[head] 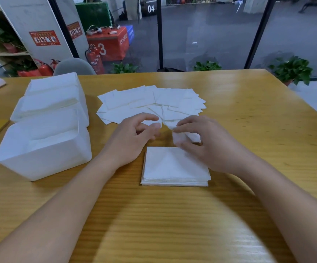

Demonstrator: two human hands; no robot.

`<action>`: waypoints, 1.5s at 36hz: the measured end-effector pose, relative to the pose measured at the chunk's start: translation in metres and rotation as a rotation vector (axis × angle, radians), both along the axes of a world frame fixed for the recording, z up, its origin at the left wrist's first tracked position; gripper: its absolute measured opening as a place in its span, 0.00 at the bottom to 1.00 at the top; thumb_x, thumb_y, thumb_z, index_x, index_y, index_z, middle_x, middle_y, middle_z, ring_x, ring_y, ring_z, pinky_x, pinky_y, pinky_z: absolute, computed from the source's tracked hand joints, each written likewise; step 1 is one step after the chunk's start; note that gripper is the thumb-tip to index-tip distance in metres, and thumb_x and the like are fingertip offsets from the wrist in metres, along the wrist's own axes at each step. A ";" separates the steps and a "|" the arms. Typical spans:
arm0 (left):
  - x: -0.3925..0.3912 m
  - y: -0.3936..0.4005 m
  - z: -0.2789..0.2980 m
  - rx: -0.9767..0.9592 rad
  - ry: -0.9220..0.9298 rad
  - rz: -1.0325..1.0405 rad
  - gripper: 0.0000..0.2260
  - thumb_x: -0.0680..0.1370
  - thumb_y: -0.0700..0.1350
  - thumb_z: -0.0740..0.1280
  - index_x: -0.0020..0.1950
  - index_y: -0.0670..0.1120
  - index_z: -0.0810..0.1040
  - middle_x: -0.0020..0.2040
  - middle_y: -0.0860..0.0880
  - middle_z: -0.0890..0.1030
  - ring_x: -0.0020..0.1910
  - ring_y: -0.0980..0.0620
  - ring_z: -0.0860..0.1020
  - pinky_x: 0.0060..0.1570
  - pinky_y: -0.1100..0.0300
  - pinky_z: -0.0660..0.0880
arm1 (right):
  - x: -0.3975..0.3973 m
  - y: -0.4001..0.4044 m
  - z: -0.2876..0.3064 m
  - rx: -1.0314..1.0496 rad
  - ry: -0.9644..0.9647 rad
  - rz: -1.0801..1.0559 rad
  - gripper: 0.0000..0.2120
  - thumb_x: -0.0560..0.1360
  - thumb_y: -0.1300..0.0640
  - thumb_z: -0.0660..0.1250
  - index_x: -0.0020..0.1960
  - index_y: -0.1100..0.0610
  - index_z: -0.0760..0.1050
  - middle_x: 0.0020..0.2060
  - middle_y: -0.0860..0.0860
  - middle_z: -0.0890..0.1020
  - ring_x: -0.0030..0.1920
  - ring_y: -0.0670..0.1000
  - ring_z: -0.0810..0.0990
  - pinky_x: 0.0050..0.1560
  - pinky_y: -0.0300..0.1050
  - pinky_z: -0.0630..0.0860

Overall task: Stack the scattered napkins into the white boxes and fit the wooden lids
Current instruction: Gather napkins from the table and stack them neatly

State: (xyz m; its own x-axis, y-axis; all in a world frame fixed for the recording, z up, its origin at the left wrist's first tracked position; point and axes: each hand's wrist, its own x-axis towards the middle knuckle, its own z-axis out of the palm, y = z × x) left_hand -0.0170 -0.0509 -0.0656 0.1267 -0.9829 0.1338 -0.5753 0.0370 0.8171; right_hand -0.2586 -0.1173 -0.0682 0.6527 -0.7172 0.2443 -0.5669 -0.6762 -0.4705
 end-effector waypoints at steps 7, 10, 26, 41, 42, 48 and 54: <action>-0.003 0.001 0.000 -0.097 0.191 -0.024 0.07 0.85 0.53 0.72 0.58 0.53 0.87 0.40 0.52 0.88 0.46 0.55 0.85 0.61 0.48 0.81 | 0.012 0.014 -0.007 -0.005 -0.003 0.153 0.23 0.82 0.44 0.71 0.76 0.47 0.77 0.73 0.39 0.75 0.74 0.44 0.69 0.77 0.52 0.66; 0.000 0.001 -0.002 -0.126 0.162 -0.026 0.05 0.82 0.47 0.76 0.57 0.52 0.87 0.43 0.51 0.89 0.48 0.50 0.86 0.56 0.50 0.81 | 0.013 0.014 -0.009 0.007 -0.017 0.174 0.23 0.83 0.48 0.72 0.76 0.48 0.76 0.74 0.38 0.76 0.74 0.45 0.70 0.76 0.51 0.67; 0.005 -0.001 -0.003 -0.351 0.193 -0.047 0.11 0.83 0.37 0.73 0.63 0.50 0.86 0.54 0.50 0.88 0.55 0.47 0.85 0.59 0.38 0.81 | 0.000 -0.001 0.001 -0.132 -0.298 -0.187 0.11 0.82 0.50 0.74 0.63 0.49 0.81 0.52 0.39 0.81 0.51 0.35 0.73 0.61 0.38 0.69; 0.024 0.002 0.011 0.209 0.174 -0.147 0.13 0.78 0.47 0.80 0.61 0.55 0.86 0.48 0.45 0.88 0.41 0.39 0.86 0.51 0.46 0.82 | -0.020 -0.012 0.015 0.544 -0.146 -0.129 0.06 0.79 0.57 0.75 0.55 0.51 0.81 0.28 0.49 0.79 0.27 0.49 0.73 0.27 0.36 0.67; 0.023 0.003 0.010 0.225 0.163 -0.160 0.13 0.78 0.47 0.80 0.61 0.55 0.86 0.48 0.46 0.88 0.39 0.40 0.85 0.52 0.46 0.82 | -0.019 -0.012 0.014 0.550 -0.123 -0.132 0.06 0.79 0.57 0.75 0.55 0.51 0.81 0.28 0.48 0.78 0.27 0.48 0.74 0.27 0.36 0.67; 0.018 0.005 0.011 0.276 0.029 -0.184 0.16 0.78 0.47 0.80 0.64 0.57 0.84 0.50 0.51 0.87 0.38 0.46 0.86 0.44 0.51 0.83 | -0.019 -0.010 0.013 0.521 0.014 -0.101 0.07 0.78 0.53 0.77 0.55 0.47 0.81 0.30 0.45 0.79 0.29 0.47 0.76 0.32 0.40 0.69; 0.024 0.005 0.012 0.232 -0.208 -0.169 0.15 0.74 0.65 0.79 0.56 0.61 0.86 0.49 0.57 0.83 0.38 0.58 0.75 0.46 0.57 0.75 | -0.023 -0.010 0.018 0.387 0.016 -0.134 0.09 0.74 0.43 0.80 0.51 0.44 0.84 0.42 0.43 0.84 0.36 0.41 0.78 0.42 0.40 0.76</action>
State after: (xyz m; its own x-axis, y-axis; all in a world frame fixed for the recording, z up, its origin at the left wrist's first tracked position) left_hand 0.0065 -0.0455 -0.0539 -0.0472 -0.9948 -0.0899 -0.7320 -0.0267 0.6808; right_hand -0.2819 -0.1272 -0.0503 0.5488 -0.8330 -0.0697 -0.6474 -0.3708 -0.6658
